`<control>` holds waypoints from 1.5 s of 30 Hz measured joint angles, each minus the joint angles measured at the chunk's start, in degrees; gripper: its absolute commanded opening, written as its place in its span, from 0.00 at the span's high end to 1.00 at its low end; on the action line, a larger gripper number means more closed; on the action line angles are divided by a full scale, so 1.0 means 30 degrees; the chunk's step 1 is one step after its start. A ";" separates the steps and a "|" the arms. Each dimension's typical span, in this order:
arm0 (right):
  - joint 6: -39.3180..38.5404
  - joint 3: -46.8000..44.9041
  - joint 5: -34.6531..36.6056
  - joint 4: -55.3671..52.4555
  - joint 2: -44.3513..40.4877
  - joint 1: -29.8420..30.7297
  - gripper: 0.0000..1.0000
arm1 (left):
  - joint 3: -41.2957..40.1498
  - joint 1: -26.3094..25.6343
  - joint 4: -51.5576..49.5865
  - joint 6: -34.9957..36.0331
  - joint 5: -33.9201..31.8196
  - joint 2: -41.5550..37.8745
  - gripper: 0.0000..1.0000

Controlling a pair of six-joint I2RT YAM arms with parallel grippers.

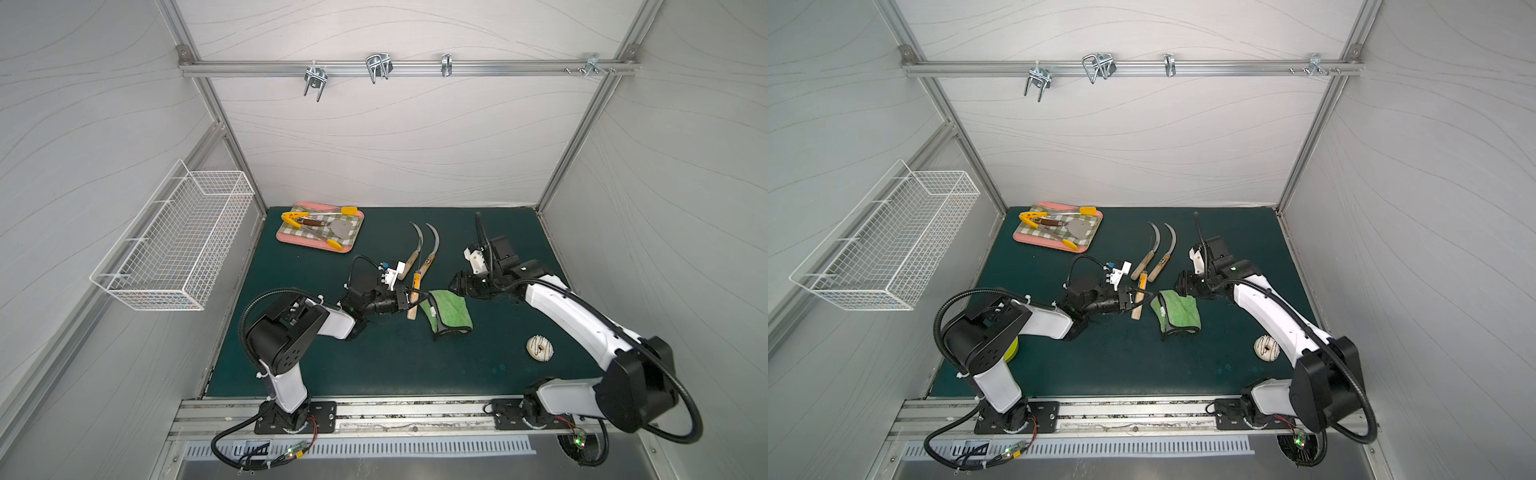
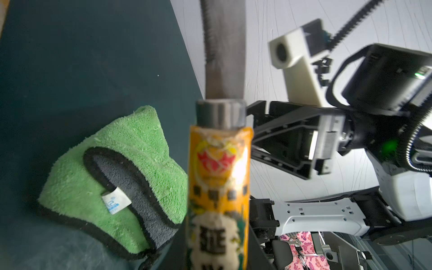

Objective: Wipe small sickles with rags
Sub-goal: Pick up the rag from the center of the board, then wipe the small sickle.

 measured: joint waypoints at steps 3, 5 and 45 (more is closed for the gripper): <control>-0.0219 -0.0015 0.0291 -0.0109 0.1639 0.0313 0.30 | -0.0554 0.0109 0.0051 0.0102 -0.0080 -0.0423 1.00; -0.0364 -0.0015 0.0517 -0.0095 0.2674 0.0736 0.27 | -0.0918 0.0146 0.0109 0.0102 -0.0153 -0.0510 1.00; 0.2681 0.2106 -0.7621 0.6120 0.3716 -0.5683 0.90 | -0.1858 -0.1158 0.4160 -0.2492 0.0736 0.0138 1.00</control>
